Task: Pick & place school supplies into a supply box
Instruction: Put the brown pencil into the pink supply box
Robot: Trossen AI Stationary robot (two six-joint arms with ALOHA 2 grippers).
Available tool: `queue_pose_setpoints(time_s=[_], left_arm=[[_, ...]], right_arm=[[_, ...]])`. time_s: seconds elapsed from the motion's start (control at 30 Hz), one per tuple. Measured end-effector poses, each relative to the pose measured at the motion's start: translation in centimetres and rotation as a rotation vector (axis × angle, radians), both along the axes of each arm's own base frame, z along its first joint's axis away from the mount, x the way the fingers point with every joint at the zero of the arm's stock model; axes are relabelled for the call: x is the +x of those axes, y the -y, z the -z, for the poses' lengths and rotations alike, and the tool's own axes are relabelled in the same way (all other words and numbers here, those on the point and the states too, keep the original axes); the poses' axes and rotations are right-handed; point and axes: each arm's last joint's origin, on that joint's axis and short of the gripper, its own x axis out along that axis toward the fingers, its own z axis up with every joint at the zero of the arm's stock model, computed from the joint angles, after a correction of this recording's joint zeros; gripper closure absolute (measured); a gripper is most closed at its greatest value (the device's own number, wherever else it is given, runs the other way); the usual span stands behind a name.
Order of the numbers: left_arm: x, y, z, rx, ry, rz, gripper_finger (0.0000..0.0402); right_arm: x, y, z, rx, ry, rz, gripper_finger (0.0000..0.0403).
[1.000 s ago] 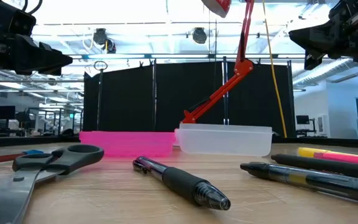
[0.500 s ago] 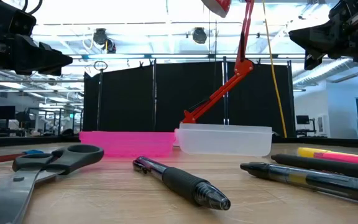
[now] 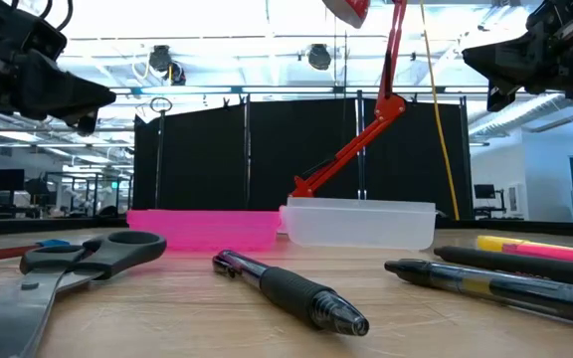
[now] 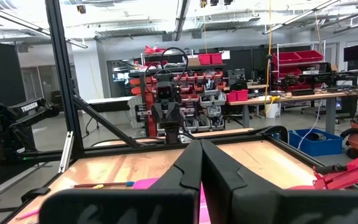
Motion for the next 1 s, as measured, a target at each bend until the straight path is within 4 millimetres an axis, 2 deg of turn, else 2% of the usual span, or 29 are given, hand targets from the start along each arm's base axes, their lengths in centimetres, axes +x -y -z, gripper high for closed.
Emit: queue_pose_setpoints(time_s=[0.23, 0.33, 0.47, 0.6, 0.87, 0.93, 1.0], left_arm=[[0.0, 0.0, -0.2, -0.177, 0.001, -0.007, 0.0344], [0.1, 0.2, -1.0, -0.187, 0.008, -0.042, 0.0344], [0.6, 0.2, -4.2, -0.218, 0.043, -0.224, 0.0344], [2.1, 0.6, -7.4, -0.266, -0.057, -0.383, 0.0344], [9.2, 3.1, -16.0, -0.297, -0.301, -0.632, 0.0344], [10.4, 3.5, -17.4, -0.389, -0.390, -0.729, 0.0344], [11.2, 3.8, -18.0, -0.439, -0.501, -0.834, 0.0344]], right_arm=[[0.0, 0.1, 0.0, -0.013, -0.006, 0.030, 0.0403], [0.0, 0.1, 0.1, -0.013, -0.017, 0.027, 0.0403], [0.0, 0.1, 0.1, -0.021, -0.017, 0.028, 0.0403], [0.0, 0.1, 0.1, -0.049, -0.018, 0.035, 0.0403], [0.0, 0.1, 0.1, -0.039, -0.015, 0.030, 0.0403], [0.0, 0.1, 0.1, -0.039, -0.015, 0.030, 0.0403], [0.0, 0.1, 0.1, -0.039, -0.014, 0.030, 0.0403]])
